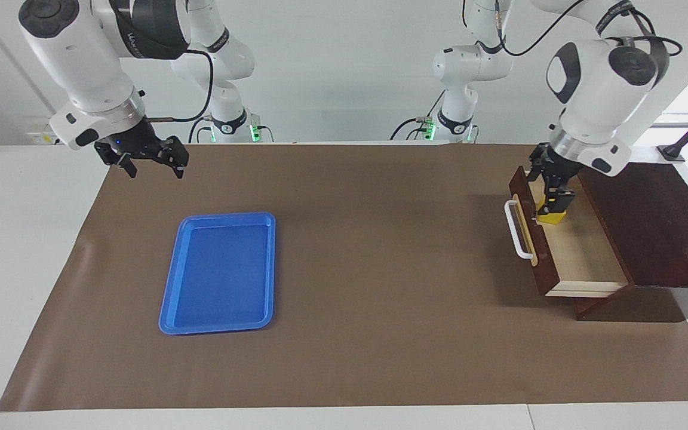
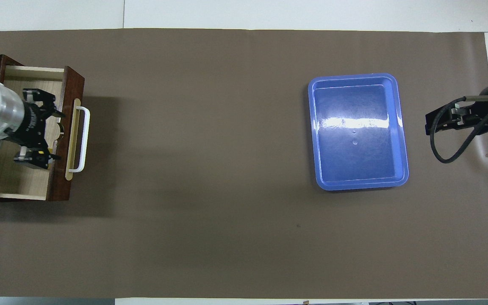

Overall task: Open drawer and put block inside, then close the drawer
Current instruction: 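Push the drawer shut with the left gripper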

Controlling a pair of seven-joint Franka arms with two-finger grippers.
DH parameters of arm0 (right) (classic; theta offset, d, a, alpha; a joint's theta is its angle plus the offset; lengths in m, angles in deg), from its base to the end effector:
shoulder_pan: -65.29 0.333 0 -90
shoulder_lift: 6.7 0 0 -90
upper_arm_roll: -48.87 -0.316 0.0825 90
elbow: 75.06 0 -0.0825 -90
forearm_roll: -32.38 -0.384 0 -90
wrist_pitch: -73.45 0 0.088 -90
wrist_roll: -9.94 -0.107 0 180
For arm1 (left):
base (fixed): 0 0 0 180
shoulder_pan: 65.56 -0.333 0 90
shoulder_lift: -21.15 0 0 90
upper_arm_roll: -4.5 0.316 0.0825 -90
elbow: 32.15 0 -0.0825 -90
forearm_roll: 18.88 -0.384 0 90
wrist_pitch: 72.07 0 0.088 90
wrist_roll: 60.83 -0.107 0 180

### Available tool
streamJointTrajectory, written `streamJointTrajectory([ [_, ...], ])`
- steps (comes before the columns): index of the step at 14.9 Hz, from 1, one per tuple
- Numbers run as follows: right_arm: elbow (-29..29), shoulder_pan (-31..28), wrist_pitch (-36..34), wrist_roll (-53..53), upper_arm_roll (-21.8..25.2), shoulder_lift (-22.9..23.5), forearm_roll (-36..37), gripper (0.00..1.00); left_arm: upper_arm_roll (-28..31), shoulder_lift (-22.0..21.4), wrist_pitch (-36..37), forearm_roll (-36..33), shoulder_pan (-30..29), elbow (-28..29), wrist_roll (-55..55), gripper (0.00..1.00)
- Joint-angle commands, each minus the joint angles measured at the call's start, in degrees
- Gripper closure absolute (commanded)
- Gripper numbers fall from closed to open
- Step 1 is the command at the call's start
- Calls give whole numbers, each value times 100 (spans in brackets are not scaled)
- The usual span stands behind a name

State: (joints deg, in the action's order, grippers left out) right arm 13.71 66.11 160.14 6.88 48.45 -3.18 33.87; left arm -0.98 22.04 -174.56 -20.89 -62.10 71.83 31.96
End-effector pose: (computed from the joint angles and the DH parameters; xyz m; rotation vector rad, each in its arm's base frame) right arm 0.5658 0.0092 0.5954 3.1084 -0.0497 -0.1504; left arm 0.5569 -0.0843 0.5184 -2.3067 -2.0543 0.0014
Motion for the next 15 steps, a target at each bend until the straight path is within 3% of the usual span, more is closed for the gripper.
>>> streamJointTrajectory([
  [1,114,-108,-21,-36,-73,-89,-8,0,82,-19,-427,-107,251,489,292,0],
  [7,105,-108,-21,-36,-73,-89,-8,0,99,-19,-1018,-142,-152,939,-365,0],
  [15,105,-108,-21,-36,-73,-89,0,0,117,42,-1229,-213,-986,878,-1349,0],
])
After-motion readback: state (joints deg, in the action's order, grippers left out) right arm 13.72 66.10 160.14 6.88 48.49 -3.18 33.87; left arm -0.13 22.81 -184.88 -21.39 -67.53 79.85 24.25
